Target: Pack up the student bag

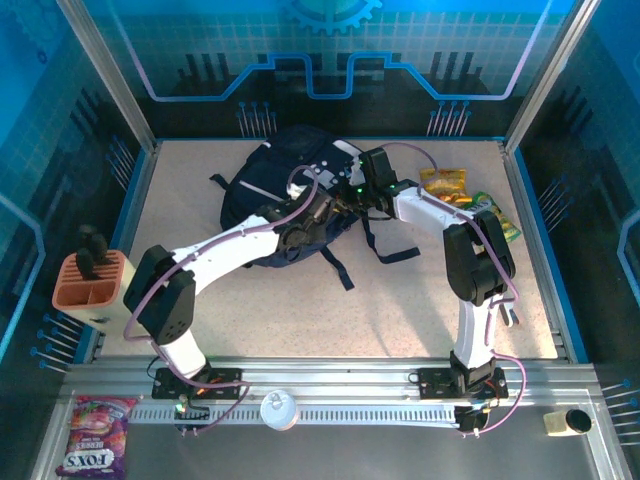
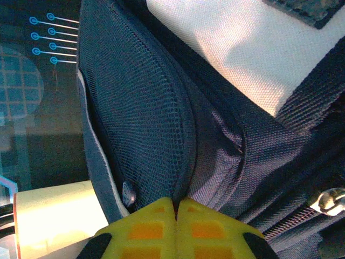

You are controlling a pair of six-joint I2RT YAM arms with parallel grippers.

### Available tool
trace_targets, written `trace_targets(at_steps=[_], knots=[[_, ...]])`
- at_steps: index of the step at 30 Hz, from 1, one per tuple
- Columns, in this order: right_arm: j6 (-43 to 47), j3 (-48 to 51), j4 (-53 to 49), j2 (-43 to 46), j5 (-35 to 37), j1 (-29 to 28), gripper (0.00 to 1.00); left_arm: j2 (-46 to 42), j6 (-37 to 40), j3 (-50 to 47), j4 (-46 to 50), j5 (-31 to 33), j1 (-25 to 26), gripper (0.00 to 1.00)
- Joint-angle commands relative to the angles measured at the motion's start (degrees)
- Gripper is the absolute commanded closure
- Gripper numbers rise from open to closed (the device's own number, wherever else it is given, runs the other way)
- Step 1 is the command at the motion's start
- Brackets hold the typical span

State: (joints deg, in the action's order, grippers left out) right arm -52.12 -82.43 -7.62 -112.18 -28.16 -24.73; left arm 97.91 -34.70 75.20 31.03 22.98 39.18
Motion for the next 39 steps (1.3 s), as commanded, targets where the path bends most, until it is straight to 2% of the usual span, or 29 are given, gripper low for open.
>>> trace_targets(at_steps=[1,4,6,17,25,32,36,39], knots=[[0.1,-0.4,3.2,3.1,-3.9,-1.3,0.99,1.0,-2.4,1.3,3.7,0.8,0.4,0.66],[0.1,-0.5,3.1,3.1,-3.9,-1.3,0.99,1.2,-3.1,0.8,4.0,-0.4,0.4,0.73],[0.0,-0.5,3.3,3.1,-4.0,-1.4,0.98,1.7,-2.8,0.6,3.7,-0.4,0.4,0.73],[0.3,0.0,3.5,3.4,-4.8,-1.6,0.98,4.3,6.3,4.0,1.7,6.5,0.5,0.63],[0.4,-0.4,3.9,3.2,-5.7,-2.0,0.98,5.9,10.3,4.6,-2.4,10.6,0.3,0.46],[0.2,-0.6,3.8,3.0,-5.8,-2.1,0.98,7.0,11.7,4.2,-8.3,8.8,0.4,0.33],[0.3,-0.7,3.5,2.8,-5.6,-2.0,0.98,7.6,11.2,4.5,-8.7,8.4,0.4,0.32],[0.2,-0.4,2.6,2.8,-4.1,-1.7,0.99,7.3,9.9,4.0,-8.0,8.7,-0.2,0.37]])
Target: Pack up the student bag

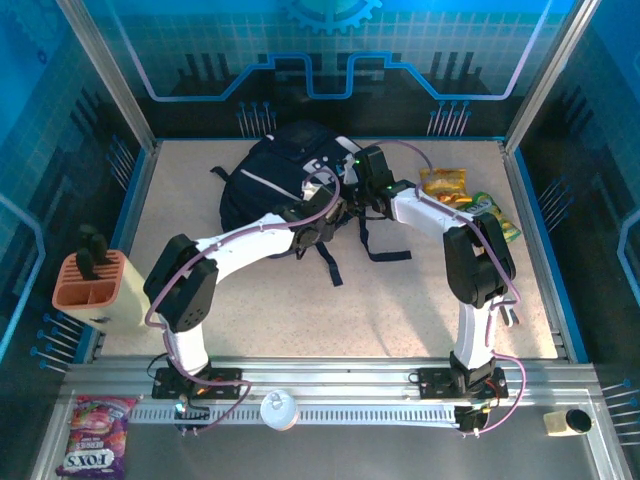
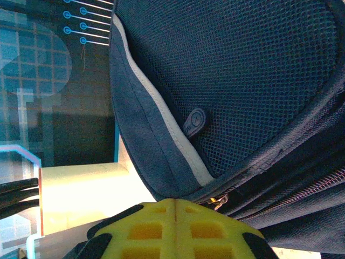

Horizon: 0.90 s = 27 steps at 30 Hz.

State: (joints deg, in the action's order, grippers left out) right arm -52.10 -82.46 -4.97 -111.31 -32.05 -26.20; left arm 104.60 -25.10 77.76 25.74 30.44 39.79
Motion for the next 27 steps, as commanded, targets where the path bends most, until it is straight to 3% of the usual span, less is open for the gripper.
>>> trace_targets(at_steps=[1,6,12,16,21,27], knots=[[-0.3,0.1,-0.1,1.9,0.6,0.1,0.98,0.2,-0.4,0.7,-3.0,0.2,-1.3,0.38],[-0.9,2.7,-1.0,3.6,6.5,2.1,0.94,-5.1,-3.8,-5.5,-8.3,-10.7,-4.6,0.43],[1.6,4.5,-5.1,5.2,12.1,2.0,0.75,-14.3,-10.2,-14.0,-11.8,-22.4,-10.9,0.42],[0.6,6.7,-4.0,6.3,13.2,1.4,0.69,-18.4,-17.7,-18.4,-12.9,-27.7,-17.0,0.42],[-0.7,7.6,-2.7,6.7,13.3,0.4,0.66,-16.9,-26.2,-18.4,-13.4,-31.8,-21.9,0.43],[-1.2,7.7,-3.1,7.0,13.7,-0.5,0.65,-10.6,-31.6,-13.8,-13.2,-33.2,-23.3,0.5]])
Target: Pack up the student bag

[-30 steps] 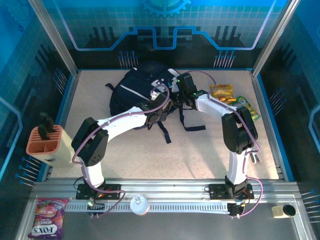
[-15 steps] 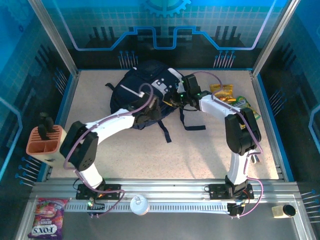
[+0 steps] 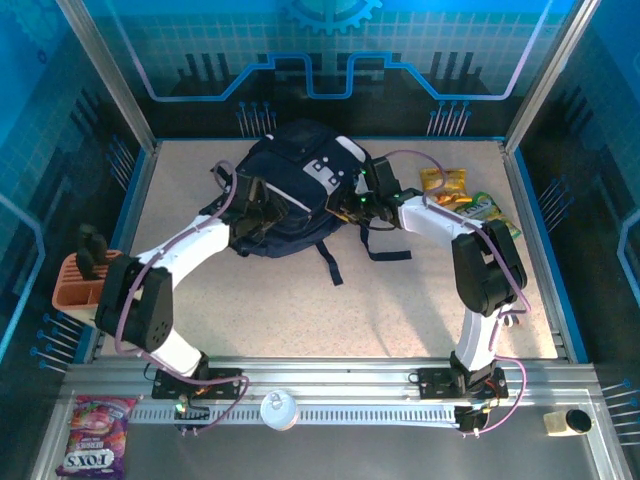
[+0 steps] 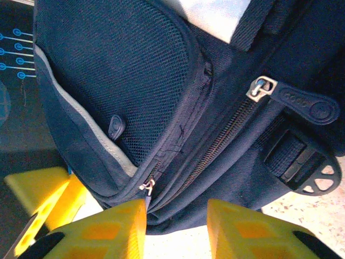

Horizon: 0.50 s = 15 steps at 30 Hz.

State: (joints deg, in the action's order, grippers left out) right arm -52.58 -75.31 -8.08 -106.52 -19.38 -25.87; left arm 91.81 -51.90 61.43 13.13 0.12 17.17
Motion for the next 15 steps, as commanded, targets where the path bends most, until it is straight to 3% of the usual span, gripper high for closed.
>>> trace_targets(at_steps=[1,8,10,13,15], knots=[[-0.6,0.7,0.0,2.3,1.1,-0.9,0.65,3.0,-5.6,3.0,-0.9,-2.6,-0.7,0.51],[2.6,0.0,-1.6,2.0,3.5,-3.1,0.64,6.6,-7.7,5.8,-3.4,-4.8,-1.1,0.67],[5.4,0.0,-2.5,2.3,6.4,-4.4,0.62,7.2,-7.9,6.6,-3.0,-5.5,-1.1,0.75],[9.2,0.6,-1.9,2.5,9.2,-5.7,0.6,7.4,-7.7,7.1,-2.9,-6.6,-1.1,0.96],[11.8,1.1,-0.7,2.7,10.3,-6.3,0.59,7.1,-7.7,7.5,-2.9,-7.9,-1.1,1.0]])
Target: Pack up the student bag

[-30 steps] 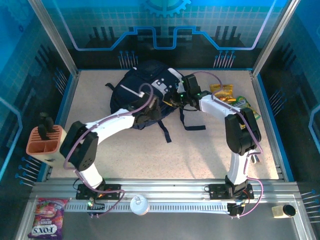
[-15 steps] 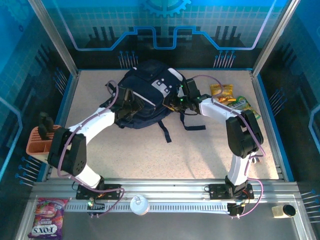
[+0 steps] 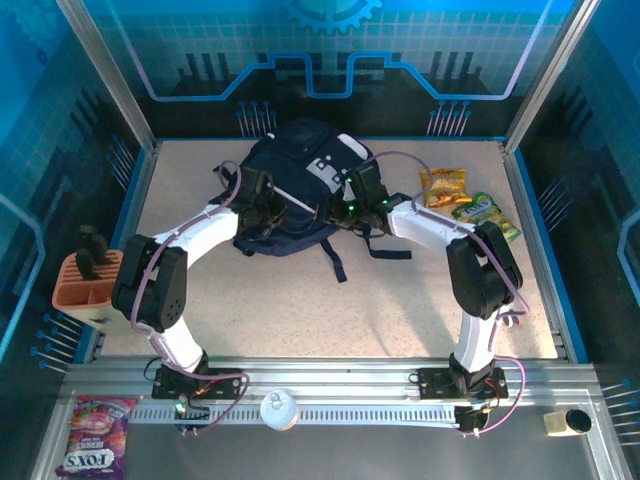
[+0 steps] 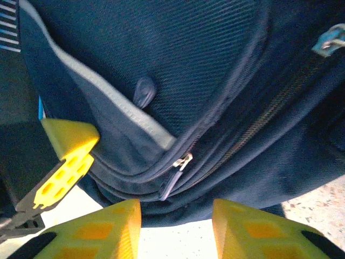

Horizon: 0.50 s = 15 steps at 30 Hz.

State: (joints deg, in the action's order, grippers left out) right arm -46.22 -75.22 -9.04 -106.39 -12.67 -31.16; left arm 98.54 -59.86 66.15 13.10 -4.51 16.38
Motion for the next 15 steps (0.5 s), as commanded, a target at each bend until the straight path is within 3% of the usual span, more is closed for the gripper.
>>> trace_targets(at_steps=[1,7,15], knots=[[7.0,1.1,0.6,2.6,4.1,-1.4,0.58,0.0,0.3,3.0,-3.0,-4.2,-0.3,1.0],[15.0,2.0,3.1,3.3,4.7,-2.3,0.53,-3.8,-1.9,2.7,-4.8,-8.5,-0.3,1.0],[25.0,3.3,6.0,4.6,5.2,-4.2,0.38,-7.0,-3.2,2.5,-4.9,-10.9,-0.3,1.0]])
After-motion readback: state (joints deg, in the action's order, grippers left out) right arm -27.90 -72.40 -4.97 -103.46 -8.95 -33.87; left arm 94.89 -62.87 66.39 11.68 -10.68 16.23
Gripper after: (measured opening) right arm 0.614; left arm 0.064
